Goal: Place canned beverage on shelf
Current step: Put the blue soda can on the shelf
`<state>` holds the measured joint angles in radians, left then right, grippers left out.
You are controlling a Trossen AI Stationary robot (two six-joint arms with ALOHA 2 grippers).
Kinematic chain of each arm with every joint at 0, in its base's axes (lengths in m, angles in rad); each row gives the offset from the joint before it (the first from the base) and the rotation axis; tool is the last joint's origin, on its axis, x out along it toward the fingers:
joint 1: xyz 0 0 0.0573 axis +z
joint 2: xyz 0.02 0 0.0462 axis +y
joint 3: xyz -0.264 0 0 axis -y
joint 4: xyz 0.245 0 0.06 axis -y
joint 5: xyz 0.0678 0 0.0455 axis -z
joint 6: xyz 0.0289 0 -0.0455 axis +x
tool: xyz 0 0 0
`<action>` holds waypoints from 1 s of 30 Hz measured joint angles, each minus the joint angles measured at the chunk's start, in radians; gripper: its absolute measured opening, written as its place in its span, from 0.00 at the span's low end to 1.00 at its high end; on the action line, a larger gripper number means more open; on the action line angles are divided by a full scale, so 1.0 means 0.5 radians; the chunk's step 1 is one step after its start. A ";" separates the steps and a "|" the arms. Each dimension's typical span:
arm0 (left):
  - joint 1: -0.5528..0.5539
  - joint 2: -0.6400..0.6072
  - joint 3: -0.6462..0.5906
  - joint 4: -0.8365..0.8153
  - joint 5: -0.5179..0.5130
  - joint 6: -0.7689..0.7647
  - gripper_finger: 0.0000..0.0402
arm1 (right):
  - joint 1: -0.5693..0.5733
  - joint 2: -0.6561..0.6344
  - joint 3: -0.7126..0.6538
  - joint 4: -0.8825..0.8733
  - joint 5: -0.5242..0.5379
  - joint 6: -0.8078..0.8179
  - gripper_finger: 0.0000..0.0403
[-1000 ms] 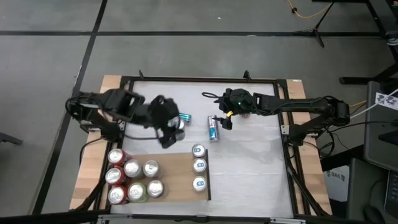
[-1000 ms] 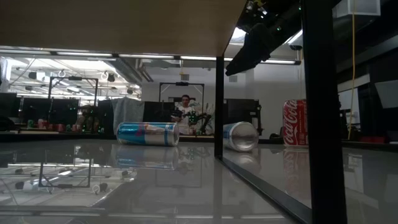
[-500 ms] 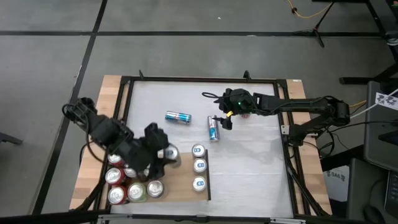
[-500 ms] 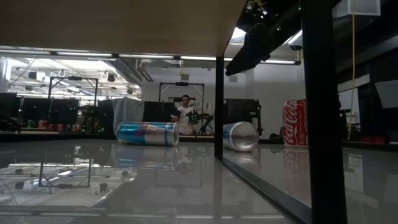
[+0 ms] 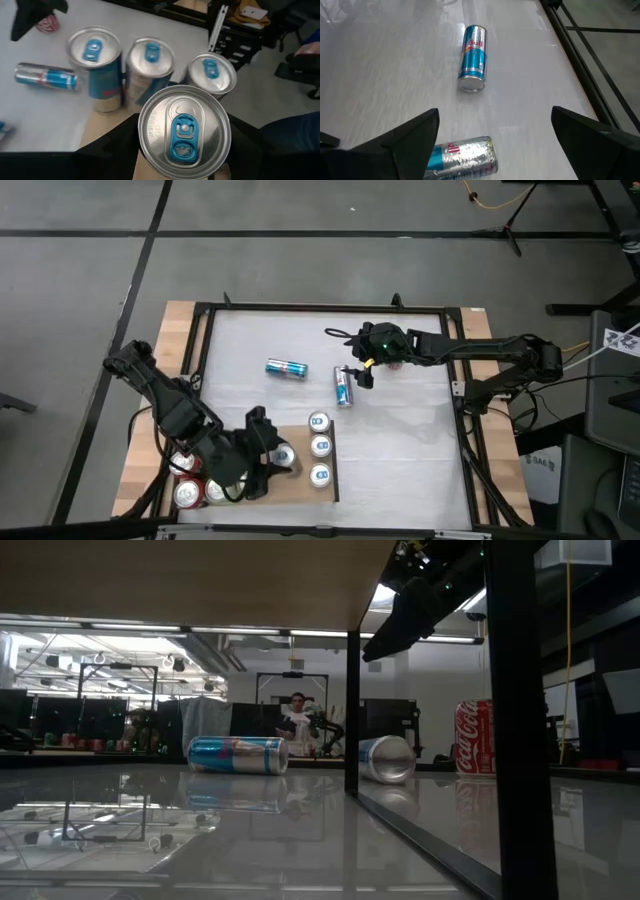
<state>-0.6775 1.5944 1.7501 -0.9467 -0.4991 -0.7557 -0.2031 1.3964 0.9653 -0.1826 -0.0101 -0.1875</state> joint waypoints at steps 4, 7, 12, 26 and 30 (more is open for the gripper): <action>-0.023 0.000 -0.092 0.147 0.005 0.001 0.55 | 0.000 0.000 0.000 0.000 0.000 0.000 0.93; -0.028 0.000 -0.133 0.247 0.007 0.008 0.55 | 0.000 0.000 0.000 0.000 0.000 0.000 0.93; -0.026 -0.001 -0.198 0.338 0.035 0.012 0.55 | 0.000 0.000 0.000 -0.001 0.000 0.000 0.93; -0.033 -0.001 -0.350 0.407 0.105 0.013 0.57 | 0.000 0.000 0.000 -0.001 0.000 0.000 0.93; -0.034 -0.002 -0.361 0.422 0.104 0.013 0.57 | 0.000 0.000 0.000 -0.001 0.000 0.000 0.93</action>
<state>-0.6947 1.5936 1.5696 -0.7357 -0.4473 -0.7490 -0.2031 1.3964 0.9653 -0.1833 -0.0101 -0.1875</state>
